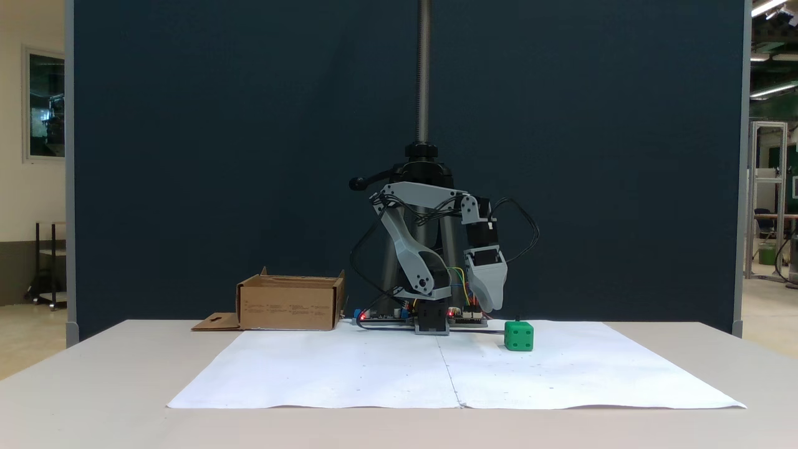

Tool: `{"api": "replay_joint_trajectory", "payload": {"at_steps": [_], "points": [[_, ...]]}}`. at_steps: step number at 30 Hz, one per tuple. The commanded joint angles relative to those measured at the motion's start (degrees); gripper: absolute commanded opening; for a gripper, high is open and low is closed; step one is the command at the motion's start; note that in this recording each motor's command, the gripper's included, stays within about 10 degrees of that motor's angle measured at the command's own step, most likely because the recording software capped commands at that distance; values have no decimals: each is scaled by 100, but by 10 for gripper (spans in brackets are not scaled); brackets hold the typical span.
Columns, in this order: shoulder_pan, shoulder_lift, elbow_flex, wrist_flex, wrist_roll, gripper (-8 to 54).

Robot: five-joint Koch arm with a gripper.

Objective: Grasp a green dice and put it in the bin.

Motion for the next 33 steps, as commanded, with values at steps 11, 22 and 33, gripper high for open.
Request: {"api": "replay_joint_trajectory", "payload": {"at_steps": [11, 22, 33], "points": [[-193, -1020, -202, -580, 1169, 418], [-457, -1380, -571, -773, 1178, 421], [-606, -2004, -984, -993, 1222, 425]]}}
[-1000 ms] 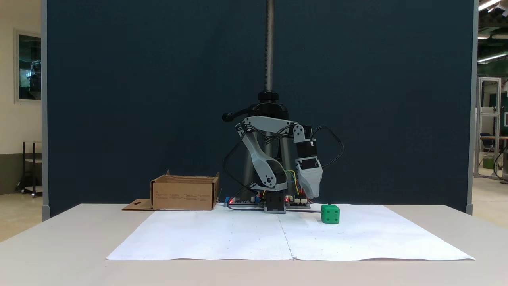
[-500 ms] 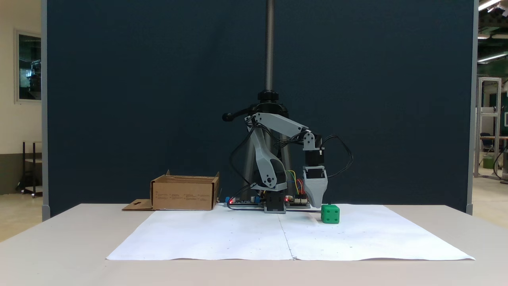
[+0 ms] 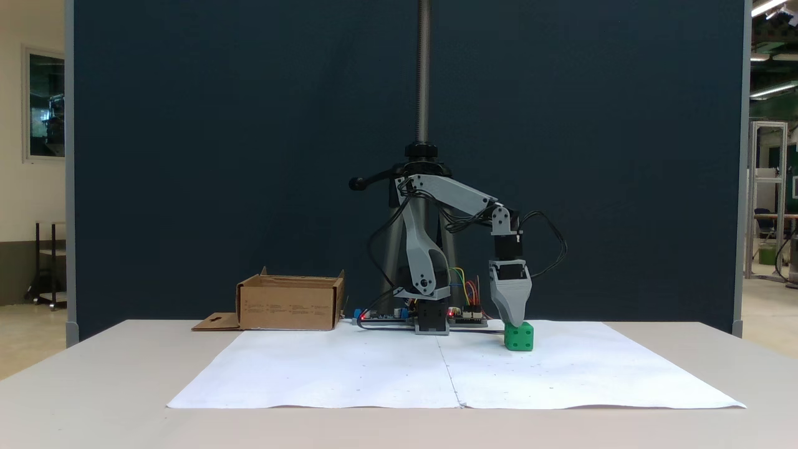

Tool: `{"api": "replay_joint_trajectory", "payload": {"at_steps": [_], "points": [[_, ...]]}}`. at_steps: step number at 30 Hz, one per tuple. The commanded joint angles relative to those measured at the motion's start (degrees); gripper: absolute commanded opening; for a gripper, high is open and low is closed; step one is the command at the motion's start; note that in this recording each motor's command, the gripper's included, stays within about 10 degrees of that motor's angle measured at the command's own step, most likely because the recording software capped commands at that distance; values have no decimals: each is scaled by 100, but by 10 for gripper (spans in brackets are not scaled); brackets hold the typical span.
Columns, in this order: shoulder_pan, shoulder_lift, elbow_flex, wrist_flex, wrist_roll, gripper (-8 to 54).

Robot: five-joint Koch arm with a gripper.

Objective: Grasp a green dice and put it in the bin.

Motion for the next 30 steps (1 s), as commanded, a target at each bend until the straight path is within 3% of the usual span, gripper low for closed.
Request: {"api": "replay_joint_trajectory", "payload": {"at_steps": [1, 30], "points": [[-97, 0, -299, -360, 475, 425], [-97, -976, -316, -809, 431, 422]]}}
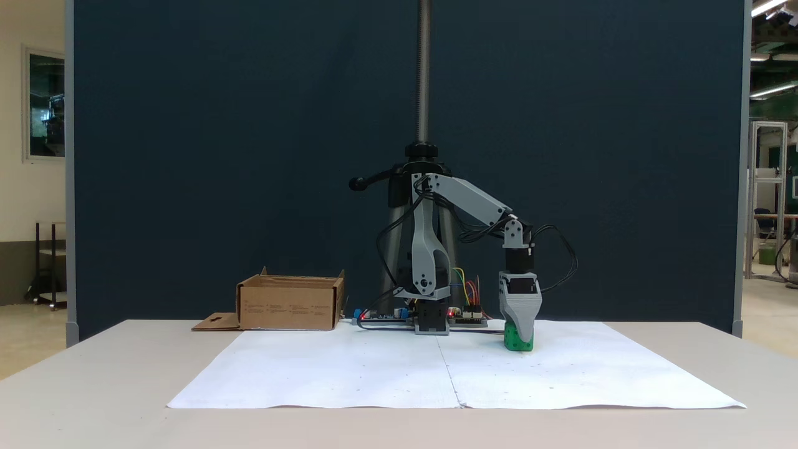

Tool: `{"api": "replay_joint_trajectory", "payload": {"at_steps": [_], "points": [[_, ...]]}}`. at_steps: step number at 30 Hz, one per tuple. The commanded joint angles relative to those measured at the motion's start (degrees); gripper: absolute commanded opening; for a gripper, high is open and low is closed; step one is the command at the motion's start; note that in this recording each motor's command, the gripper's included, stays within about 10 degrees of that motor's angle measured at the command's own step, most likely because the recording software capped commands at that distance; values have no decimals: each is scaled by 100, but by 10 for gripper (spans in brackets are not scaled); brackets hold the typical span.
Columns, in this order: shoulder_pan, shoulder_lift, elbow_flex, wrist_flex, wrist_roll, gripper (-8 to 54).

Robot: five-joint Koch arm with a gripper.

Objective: Grasp a green dice and put it in the bin.

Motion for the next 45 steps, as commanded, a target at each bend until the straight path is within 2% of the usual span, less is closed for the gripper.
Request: {"api": "replay_joint_trajectory", "payload": {"at_steps": [1, 45], "points": [[-97, 53, -105, -246, 387, 422], [-53, -272, 185, -281, 44, 414]]}}
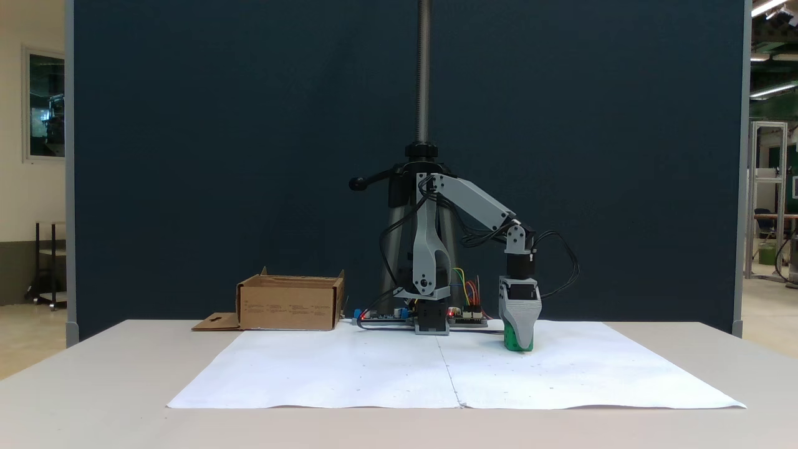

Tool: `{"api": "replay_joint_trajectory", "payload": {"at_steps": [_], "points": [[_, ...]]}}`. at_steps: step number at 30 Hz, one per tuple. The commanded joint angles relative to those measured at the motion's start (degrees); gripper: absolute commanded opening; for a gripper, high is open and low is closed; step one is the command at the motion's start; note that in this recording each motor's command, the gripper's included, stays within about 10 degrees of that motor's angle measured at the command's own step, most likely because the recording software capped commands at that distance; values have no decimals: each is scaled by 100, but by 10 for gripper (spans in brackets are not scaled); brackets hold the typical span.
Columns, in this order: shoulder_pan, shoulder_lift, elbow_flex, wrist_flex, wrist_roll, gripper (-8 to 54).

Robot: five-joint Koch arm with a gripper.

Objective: Grasp a green dice and put it in the bin.

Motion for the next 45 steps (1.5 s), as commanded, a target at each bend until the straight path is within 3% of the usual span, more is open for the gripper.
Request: {"api": "replay_joint_trajectory", "payload": {"at_steps": [1, 10, 15, 35, 45], "points": [[-62, 26, 88, -193, 26, 414], [70, 35, 237, -193, -185, 410], [97, 105, 308, -176, -185, 316], [510, 888, 378, -88, -158, 147], [1521, 1459, 220, -114, -255, 146]]}}
